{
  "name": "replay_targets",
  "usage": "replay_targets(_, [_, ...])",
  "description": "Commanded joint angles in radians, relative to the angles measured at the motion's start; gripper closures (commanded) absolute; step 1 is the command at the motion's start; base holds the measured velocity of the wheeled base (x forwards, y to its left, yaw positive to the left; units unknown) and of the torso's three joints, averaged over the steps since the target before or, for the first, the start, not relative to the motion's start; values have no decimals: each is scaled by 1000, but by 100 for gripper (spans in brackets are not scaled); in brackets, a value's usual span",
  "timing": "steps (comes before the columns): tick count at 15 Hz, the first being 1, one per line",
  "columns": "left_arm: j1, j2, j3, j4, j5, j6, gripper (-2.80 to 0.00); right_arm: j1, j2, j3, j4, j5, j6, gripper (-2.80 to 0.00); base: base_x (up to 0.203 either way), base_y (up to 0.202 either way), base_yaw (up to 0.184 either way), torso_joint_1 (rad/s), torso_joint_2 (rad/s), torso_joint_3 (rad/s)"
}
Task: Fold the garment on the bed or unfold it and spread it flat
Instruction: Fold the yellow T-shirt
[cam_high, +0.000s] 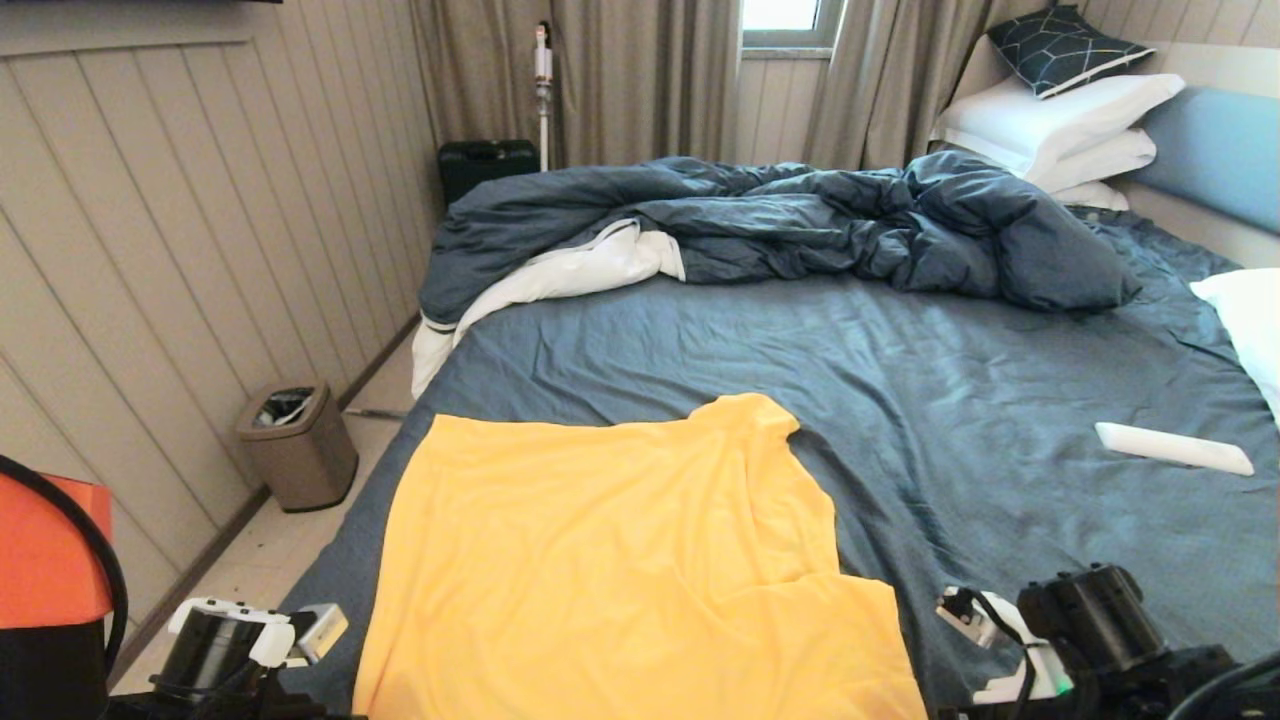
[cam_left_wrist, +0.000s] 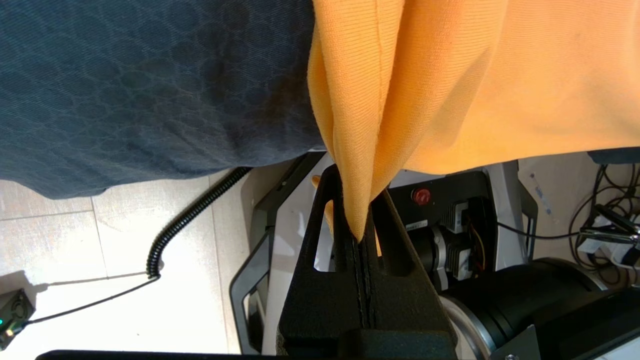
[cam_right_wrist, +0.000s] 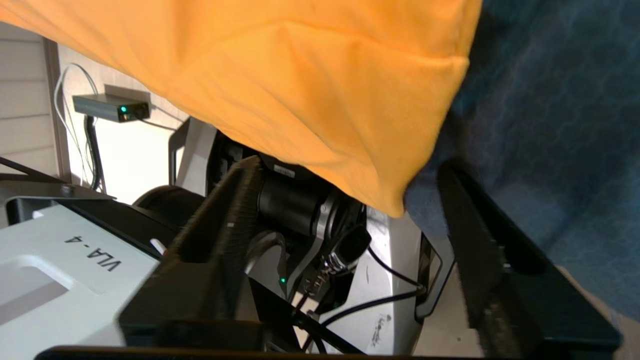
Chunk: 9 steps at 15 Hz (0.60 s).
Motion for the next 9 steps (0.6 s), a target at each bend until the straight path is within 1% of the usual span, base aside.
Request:
replay_targets(1, [-1,1,0,-5,-2,-2,0,0,-34,-6,0,3,4,-280,0,0,0,0,0,0])
replay_targets(3, [-1,0,0,-6,-2,-2,0,5,-69,-7,4,4,9,-280,0,0,0,0,0,0])
replay_targets(7, [-1,-2,0,-6,-2,-9,0,26,-62,-19,4,4,27,-280,0,0,0,0,0,0])
replay_targets(9, [-1,-2,0,-7,-2,-9,0,53,-62,-27,4,6,42,-280,0,0,0,0,0,0])
